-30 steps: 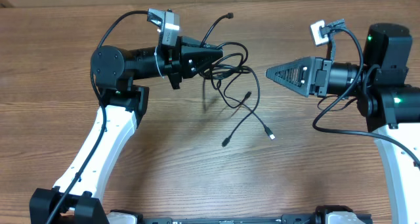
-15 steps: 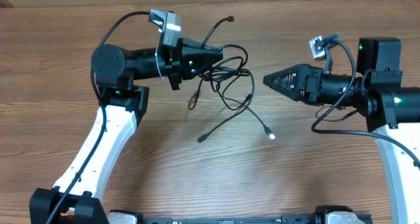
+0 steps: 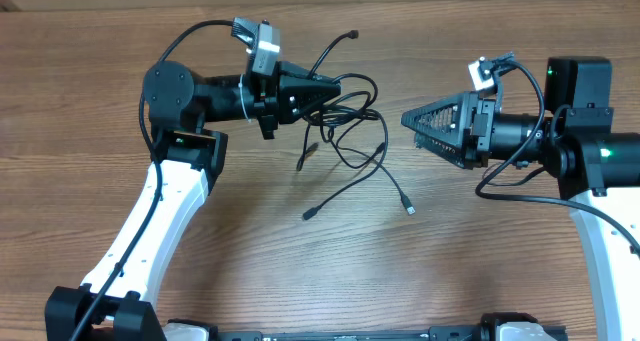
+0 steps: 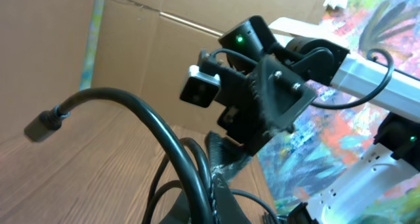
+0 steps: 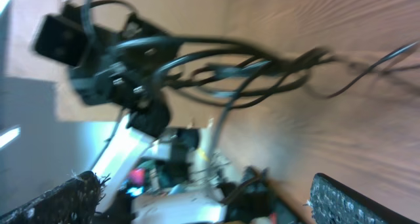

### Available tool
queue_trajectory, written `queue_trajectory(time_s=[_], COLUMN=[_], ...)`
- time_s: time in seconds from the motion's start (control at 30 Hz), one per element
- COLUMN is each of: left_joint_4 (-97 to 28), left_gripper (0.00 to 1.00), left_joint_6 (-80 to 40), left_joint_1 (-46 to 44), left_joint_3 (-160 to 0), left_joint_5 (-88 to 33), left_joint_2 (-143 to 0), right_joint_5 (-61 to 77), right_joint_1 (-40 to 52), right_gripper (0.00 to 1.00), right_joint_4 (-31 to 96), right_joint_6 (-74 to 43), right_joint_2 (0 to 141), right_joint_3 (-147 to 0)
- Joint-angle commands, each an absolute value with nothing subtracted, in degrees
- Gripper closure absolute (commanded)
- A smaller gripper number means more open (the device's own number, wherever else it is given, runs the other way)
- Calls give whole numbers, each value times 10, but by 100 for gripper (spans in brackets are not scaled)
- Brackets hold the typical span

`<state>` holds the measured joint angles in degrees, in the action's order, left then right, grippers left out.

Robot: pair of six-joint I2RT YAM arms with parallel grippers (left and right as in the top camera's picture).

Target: Untangle cables

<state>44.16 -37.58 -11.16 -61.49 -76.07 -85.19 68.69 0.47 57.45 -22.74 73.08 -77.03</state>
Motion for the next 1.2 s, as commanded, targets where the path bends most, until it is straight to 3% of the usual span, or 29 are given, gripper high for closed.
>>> queue_trajectory(time_s=[0.0, 0.37, 0.57, 0.93, 1.17], left_joint_4=[408, 384, 384, 384, 384], left_gripper=[96, 96, 96, 96, 96], left_joint_6=[-299, -240, -260, -279, -279], left_joint_1=[-113, -196, -217, -240, -270], left_joint_3=[-620, -620, -620, -620, -620], left_joint_5=[-743, -701, -683, -670, -648], left_joint_2=[-841, -841, -841, -841, -841], right_joint_5=[768, 773, 683, 604, 600], right_joint_1=[6, 6, 6, 6, 6], right_gripper=[0, 19, 46, 55, 55], right_joint_4=[571, 526, 519, 528, 528], right_joint_6=[-255, -256, -255, -256, -255], right_joint_2=[729, 729, 729, 729, 729], right_joint_3=[-772, -772, -772, -772, -772])
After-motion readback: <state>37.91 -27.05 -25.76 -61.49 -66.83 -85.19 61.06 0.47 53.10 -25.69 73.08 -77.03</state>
